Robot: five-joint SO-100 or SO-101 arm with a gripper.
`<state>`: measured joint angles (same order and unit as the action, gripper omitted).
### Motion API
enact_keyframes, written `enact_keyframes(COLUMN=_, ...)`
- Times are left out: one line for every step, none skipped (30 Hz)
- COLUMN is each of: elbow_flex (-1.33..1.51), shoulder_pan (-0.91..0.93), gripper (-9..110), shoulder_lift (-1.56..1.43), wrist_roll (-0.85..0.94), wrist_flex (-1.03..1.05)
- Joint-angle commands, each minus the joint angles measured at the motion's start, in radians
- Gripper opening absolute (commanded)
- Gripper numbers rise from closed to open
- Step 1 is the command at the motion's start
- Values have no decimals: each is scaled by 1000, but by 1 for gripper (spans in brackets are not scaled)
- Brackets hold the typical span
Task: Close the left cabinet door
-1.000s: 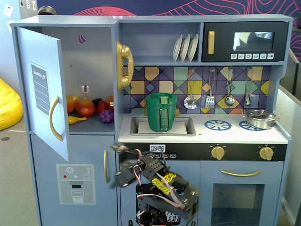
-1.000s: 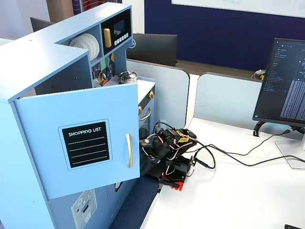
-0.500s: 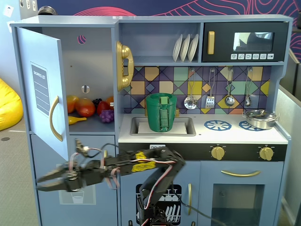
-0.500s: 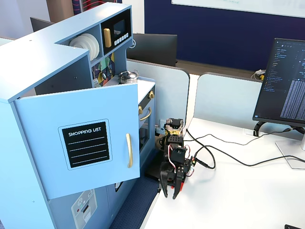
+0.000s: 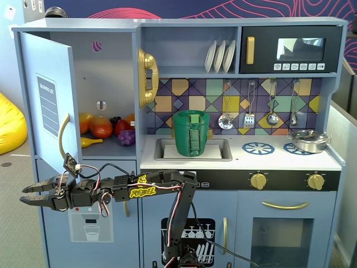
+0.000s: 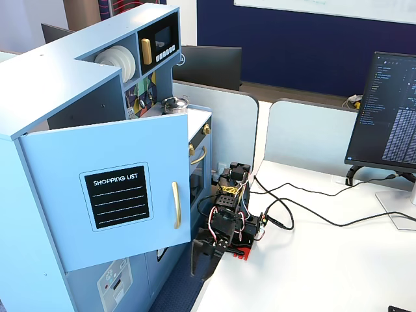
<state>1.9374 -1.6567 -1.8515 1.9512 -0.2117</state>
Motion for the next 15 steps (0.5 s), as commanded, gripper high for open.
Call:
enact_keyframes(elbow_flex=-9, shoulder_pan=72, gripper=0, shoulder_lift=-51, wrist_roll=12, wrist_flex=-34)
enact_keyframes(elbow_flex=6, shoulder_pan=84, gripper=0, shoulder_lift=-63, wrist_roll=12, wrist_flex=-34)
enact_keyframes(elbow_flex=21, shoulder_pan=95, gripper=0, shoulder_lift=-77, wrist_roll=12, wrist_flex=-35)
enact_keyframes(elbow_flex=38, shoulder_pan=107, gripper=0, shoulder_lift=-89, wrist_roll=12, wrist_flex=-40)
enact_keyframes(elbow_flex=54, shoulder_pan=121, gripper=0, shoulder_lift=-103, wrist_roll=12, wrist_flex=-43)
enact_keyframes(elbow_flex=71, shoulder_pan=133, gripper=0, shoulder_lift=-117, wrist_roll=14, wrist_flex=-49)
enact_keyframes(elbow_flex=86, shoulder_pan=147, gripper=0, shoulder_lift=-130, wrist_roll=14, wrist_flex=-54)
enact_keyframes(elbow_flex=101, shoulder_pan=163, gripper=0, shoulder_lift=-146, wrist_roll=14, wrist_flex=-57)
enact_keyframes(elbow_flex=114, shoulder_pan=183, gripper=0, shoulder_lift=-160, wrist_roll=14, wrist_flex=-58)
enact_keyframes(elbow_flex=126, shoulder_pan=207, gripper=0, shoulder_lift=-172, wrist_roll=8, wrist_flex=-58)
enact_keyframes(elbow_flex=137, shoulder_pan=235, gripper=0, shoulder_lift=-184, wrist_roll=-2, wrist_flex=-60)
enact_keyframes(elbow_flex=146, shoulder_pan=267, gripper=0, shoulder_lift=-195, wrist_roll=-6, wrist_flex=-60)
enact_keyframes(elbow_flex=149, shoulder_pan=301, gripper=0, shoulder_lift=-204, wrist_roll=-9, wrist_flex=-61)
enact_keyframes(elbow_flex=149, shoulder_pan=336, gripper=0, shoulder_lift=-212, wrist_roll=-20, wrist_flex=-66)
enact_keyframes(elbow_flex=149, shoulder_pan=377, gripper=0, shoulder_lift=-218, wrist_roll=-31, wrist_flex=-72)
